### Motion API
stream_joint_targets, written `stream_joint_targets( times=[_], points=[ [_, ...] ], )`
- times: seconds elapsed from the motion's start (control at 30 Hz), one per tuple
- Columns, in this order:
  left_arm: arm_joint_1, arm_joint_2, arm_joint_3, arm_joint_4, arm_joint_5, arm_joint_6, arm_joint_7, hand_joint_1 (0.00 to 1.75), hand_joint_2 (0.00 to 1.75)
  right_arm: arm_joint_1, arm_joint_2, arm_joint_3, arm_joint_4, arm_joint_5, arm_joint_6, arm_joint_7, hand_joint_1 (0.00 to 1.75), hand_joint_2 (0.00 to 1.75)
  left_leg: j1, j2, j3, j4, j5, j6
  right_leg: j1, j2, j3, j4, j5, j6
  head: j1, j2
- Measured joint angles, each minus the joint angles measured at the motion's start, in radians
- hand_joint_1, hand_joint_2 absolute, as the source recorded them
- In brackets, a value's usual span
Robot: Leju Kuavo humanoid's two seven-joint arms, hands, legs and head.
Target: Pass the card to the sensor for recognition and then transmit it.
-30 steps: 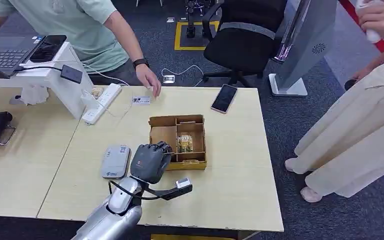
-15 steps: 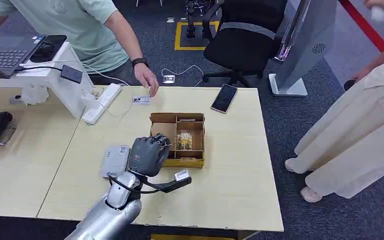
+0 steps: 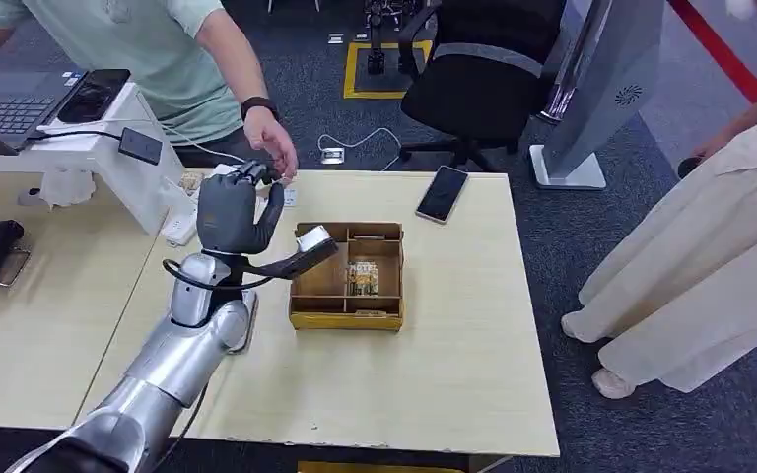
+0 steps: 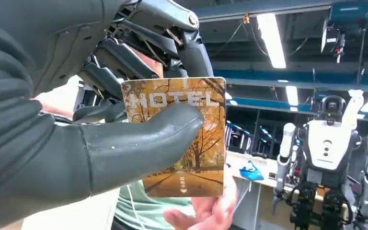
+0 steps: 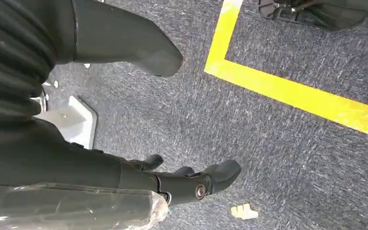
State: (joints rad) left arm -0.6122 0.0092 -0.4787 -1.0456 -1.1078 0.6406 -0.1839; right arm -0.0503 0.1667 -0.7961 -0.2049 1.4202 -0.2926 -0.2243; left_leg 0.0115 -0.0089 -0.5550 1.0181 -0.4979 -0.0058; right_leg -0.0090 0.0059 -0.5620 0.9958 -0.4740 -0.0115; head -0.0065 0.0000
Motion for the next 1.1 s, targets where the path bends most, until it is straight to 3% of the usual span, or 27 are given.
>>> stream_joint_targets(
  times=[0.23, 0.47, 0.63, 1.1],
  points=[
    [-0.048, 0.026, 0.0, 0.001, 0.032, -0.071, -0.015, 1.75, 1.75, -0.002, 0.0, 0.011, 0.0, 0.0, 0.005, 0.0, 0.0, 1.75, 0.0, 0.0, 0.0, 0.0, 0.0, 0.0, 0.0, 0.0, 0.0, 0.0, 0.0, 0.0, 0.0, 0.0],
    [-0.093, 0.034, 0.016, -0.001, 0.025, -0.025, 0.037, 1.75, 1.75, -0.002, 0.0, 0.011, 0.0, -0.002, 0.003, 0.0, 0.0, 1.75, 0.0, 0.0, 0.0, 0.0, 0.0, 0.0, 0.0, 0.0, 0.0, 0.0, 0.0, 0.0, 0.0, 0.0],
    [-0.117, 0.008, 0.047, 0.026, 0.029, 0.046, 0.049, 1.75, 1.75, -0.002, 0.0, 0.017, 0.0, -0.002, -0.001, 0.007, 0.0, 1.75, 0.0, 0.0, 0.0, 0.0, 0.0, 0.0, 0.0, 0.0, 0.0, 0.0, 0.0, 0.0, 0.0, 0.0],
    [-0.142, -0.087, 0.142, 0.122, -0.073, 0.047, 0.04, 1.75, 1.75, -0.001, 0.0, 0.032, 0.001, -0.003, -0.004, 0.014, 0.0, 1.75, 0.0, 0.0, 0.0, 0.0, 0.0, 0.0, 0.0, 0.0, 0.0, 0.0, 0.0, 0.0, 0.0, 0.0]
  ],
)
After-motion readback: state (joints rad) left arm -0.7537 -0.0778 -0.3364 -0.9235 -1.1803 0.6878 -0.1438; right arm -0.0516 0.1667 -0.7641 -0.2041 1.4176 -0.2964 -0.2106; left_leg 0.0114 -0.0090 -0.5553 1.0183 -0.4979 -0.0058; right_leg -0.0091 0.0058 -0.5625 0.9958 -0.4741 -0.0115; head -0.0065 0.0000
